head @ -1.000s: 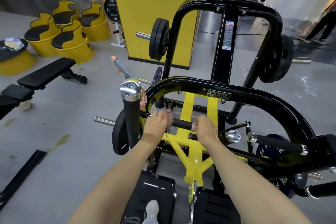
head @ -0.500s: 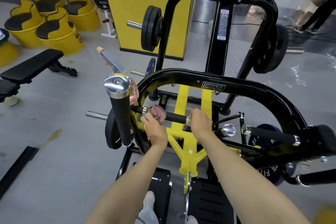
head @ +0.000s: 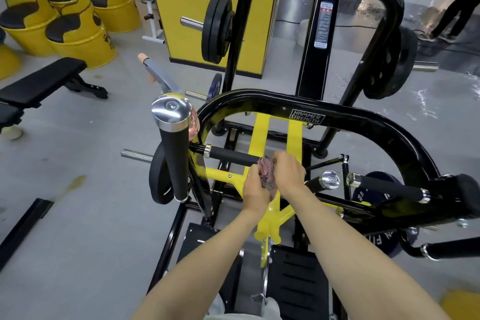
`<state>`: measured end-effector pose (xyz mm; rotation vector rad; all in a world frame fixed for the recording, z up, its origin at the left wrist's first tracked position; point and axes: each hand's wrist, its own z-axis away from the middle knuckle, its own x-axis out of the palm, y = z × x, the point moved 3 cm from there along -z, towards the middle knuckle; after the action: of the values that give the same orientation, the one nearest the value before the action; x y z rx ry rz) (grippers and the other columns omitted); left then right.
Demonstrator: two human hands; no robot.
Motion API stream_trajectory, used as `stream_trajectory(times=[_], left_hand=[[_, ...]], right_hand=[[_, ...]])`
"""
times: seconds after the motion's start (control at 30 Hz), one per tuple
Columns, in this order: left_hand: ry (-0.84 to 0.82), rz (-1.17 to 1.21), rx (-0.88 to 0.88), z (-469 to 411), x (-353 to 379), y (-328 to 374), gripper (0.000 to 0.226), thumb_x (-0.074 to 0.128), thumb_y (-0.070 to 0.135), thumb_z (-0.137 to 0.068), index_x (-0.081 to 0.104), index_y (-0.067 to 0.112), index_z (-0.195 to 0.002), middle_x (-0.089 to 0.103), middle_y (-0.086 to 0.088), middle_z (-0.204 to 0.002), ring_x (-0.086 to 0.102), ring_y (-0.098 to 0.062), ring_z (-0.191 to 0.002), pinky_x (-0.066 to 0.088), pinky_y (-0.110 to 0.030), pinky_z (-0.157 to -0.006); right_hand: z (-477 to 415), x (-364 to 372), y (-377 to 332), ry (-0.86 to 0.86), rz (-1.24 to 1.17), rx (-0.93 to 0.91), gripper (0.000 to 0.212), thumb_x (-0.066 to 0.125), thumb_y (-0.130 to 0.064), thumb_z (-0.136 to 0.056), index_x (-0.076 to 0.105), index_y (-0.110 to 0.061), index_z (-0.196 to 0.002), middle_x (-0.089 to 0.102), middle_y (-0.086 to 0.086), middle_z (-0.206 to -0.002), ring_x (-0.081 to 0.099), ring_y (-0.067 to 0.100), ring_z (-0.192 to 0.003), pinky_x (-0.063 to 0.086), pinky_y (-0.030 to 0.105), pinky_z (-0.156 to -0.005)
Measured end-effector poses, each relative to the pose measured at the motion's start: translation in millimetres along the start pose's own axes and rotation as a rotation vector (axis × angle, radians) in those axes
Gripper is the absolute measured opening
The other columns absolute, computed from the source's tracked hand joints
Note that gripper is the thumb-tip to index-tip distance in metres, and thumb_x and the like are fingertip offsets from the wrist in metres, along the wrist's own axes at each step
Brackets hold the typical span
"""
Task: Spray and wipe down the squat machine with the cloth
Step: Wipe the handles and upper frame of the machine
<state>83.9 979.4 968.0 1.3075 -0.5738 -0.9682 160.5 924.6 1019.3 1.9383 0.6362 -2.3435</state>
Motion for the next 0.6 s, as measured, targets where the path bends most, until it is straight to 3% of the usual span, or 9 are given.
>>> stream_trajectory(times=[0.07, 0.13, 0.2, 0.27, 0.33, 0.4, 0.5, 0.6], left_hand=[[-0.074, 0.020, -0.198, -9, -5, -25, 0.021, 0.061, -0.005, -0.081, 0.049, 0.012, -0.083, 0.056, -0.004, -0.083, 0.051, -0.018, -0.075, 0.042, -0.029, -0.060], [-0.060, 0.250, -0.551, -15, -6, -46, 0.012, 0.063, -0.002, -0.083, 0.058, 0.004, -0.092, 0.064, -0.015, -0.094, 0.061, -0.026, -0.086, 0.050, -0.035, -0.075], [-0.013, 0.517, -0.765, -23, -6, -46, 0.007, 0.056, -0.001, -0.086, 0.061, -0.005, -0.090, 0.065, -0.021, -0.093, 0.064, -0.030, -0.079, 0.053, -0.035, -0.071], [-0.016, 0.597, -0.808, -34, -8, -34, 0.022, 0.043, -0.003, -0.091, 0.056, -0.008, -0.073, 0.060, -0.021, -0.074, 0.060, -0.027, -0.060, 0.049, -0.026, -0.052], [-0.025, 0.635, -0.790, -42, -6, -27, 0.022, 0.042, 0.000, -0.092, 0.057, -0.005, -0.077, 0.060, -0.018, -0.066, 0.059, -0.026, -0.051, 0.045, -0.023, -0.039], [-0.040, 0.663, -0.800, -42, -2, -22, 0.018, 0.044, 0.007, -0.094, 0.060, 0.001, -0.087, 0.066, -0.014, -0.069, 0.062, -0.027, -0.058, 0.050, -0.027, -0.043], [-0.051, 0.736, -0.797, -45, 2, -22, 0.022, 0.044, 0.005, -0.094, 0.061, 0.005, -0.081, 0.066, -0.010, -0.061, 0.063, -0.022, -0.053, 0.052, -0.028, -0.052], [0.001, 0.767, -0.818, -44, -2, -24, 0.027, 0.037, 0.000, -0.095, 0.053, 0.002, -0.073, 0.054, -0.009, -0.052, 0.054, -0.017, -0.043, 0.044, -0.019, -0.038]], right_hand=[[0, 1, 0, -0.009, 0.008, 0.003, 0.029, 0.044, 0.004, -0.078, 0.033, -0.020, -0.066, 0.042, 0.002, -0.069, 0.035, 0.026, -0.067, 0.024, 0.028, -0.051], [-1, 2, 1, -0.019, -0.014, 0.002, 0.020, 0.047, 0.003, -0.078, 0.045, -0.017, -0.072, 0.058, 0.004, -0.076, 0.046, 0.028, -0.071, 0.033, 0.030, -0.057], [-2, 2, 1, -0.019, -0.039, 0.002, 0.018, 0.049, 0.002, -0.079, 0.051, -0.015, -0.076, 0.065, 0.006, -0.082, 0.055, 0.029, -0.077, 0.037, 0.030, -0.061], [-2, 2, 1, -0.013, -0.007, -0.006, 0.017, 0.048, 0.002, -0.082, 0.051, -0.014, -0.076, 0.063, 0.006, -0.082, 0.059, 0.030, -0.081, 0.036, 0.031, -0.060], [-2, 1, 0, -0.028, 0.028, -0.016, 0.015, 0.049, 0.000, -0.083, 0.051, -0.014, -0.079, 0.061, 0.007, -0.084, 0.057, 0.028, -0.081, 0.034, 0.030, -0.060], [-3, 0, -1, -0.039, 0.035, -0.026, 0.015, 0.050, -0.001, -0.082, 0.049, -0.016, -0.079, 0.062, 0.007, -0.086, 0.053, 0.026, -0.078, 0.034, 0.029, -0.061], [-1, 0, -1, -0.033, 0.038, -0.042, 0.015, 0.049, -0.004, -0.084, 0.045, -0.018, -0.078, 0.063, 0.007, -0.087, 0.055, 0.027, -0.080, 0.036, 0.029, -0.061], [0, -1, -1, -0.042, 0.044, -0.048, 0.014, 0.051, -0.005, -0.085, 0.046, -0.017, -0.081, 0.061, 0.007, -0.088, 0.057, 0.029, -0.085, 0.035, 0.029, -0.062]])
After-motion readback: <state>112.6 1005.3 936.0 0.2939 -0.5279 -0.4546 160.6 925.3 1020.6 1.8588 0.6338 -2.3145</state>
